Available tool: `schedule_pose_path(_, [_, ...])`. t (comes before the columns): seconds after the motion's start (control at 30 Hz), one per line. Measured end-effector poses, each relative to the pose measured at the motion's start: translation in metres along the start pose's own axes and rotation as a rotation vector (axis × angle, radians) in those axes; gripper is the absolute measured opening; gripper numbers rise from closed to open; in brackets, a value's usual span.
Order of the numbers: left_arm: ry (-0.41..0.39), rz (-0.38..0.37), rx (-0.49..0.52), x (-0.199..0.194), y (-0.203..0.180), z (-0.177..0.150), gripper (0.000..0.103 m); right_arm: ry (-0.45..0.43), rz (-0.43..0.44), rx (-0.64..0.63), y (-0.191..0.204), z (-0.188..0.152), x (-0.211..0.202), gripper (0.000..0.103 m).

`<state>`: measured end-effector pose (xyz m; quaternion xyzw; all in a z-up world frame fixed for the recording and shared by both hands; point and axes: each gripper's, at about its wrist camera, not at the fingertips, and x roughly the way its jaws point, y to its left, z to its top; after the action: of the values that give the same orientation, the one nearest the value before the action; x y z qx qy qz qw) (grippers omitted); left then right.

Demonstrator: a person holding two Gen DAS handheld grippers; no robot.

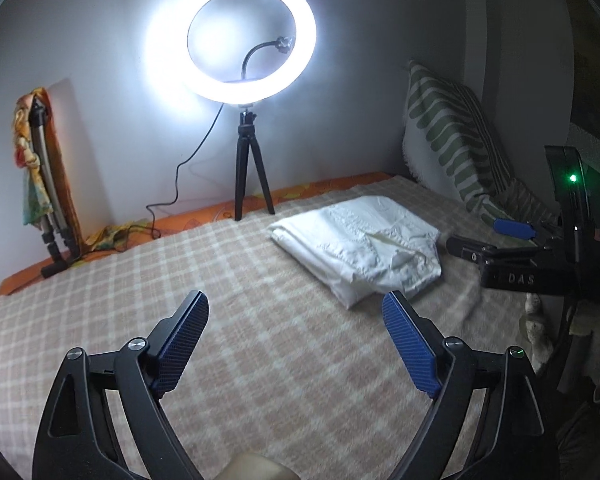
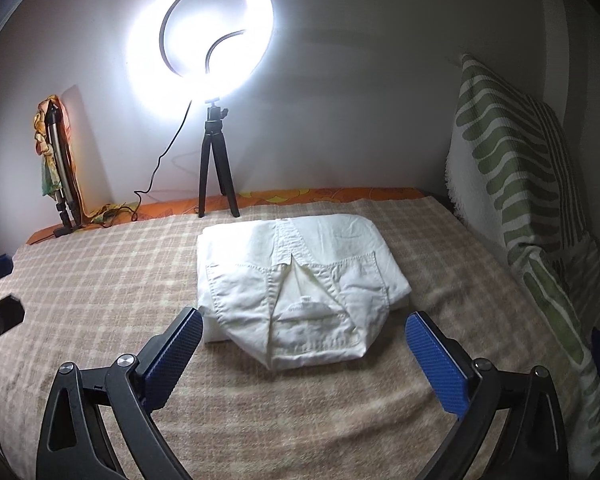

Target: Fold small clothes

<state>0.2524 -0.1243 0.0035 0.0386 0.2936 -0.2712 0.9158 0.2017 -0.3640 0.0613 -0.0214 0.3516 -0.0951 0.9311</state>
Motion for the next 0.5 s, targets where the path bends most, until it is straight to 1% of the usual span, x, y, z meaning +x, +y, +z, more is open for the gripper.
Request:
schedule_pose_path(0.23, [0.009, 0.038, 0.0, -0.001, 0.005, -0.014, 0.089, 0.002, 0.01, 0.036, 0.002, -0.019, 0.006, 0.103])
schedule_pose_path(0.27, [0.012, 0.051, 0.001, 0.0, 0.006, -0.016, 0.09, 0.0, 0.014, 0.041, 0.002, -0.021, 0.007, 0.103])
schedule_pose_path(0.37, [0.028, 0.095, 0.012, 0.002, 0.008, -0.023, 0.097, -0.013, 0.013, 0.057, 0.001, -0.028, 0.009, 0.103])
schedule_pose_path(0.5, [0.028, 0.115, 0.025, 0.004, 0.009, -0.03, 0.097, -0.027, 0.008, 0.065, 0.001, -0.03, 0.015, 0.103])
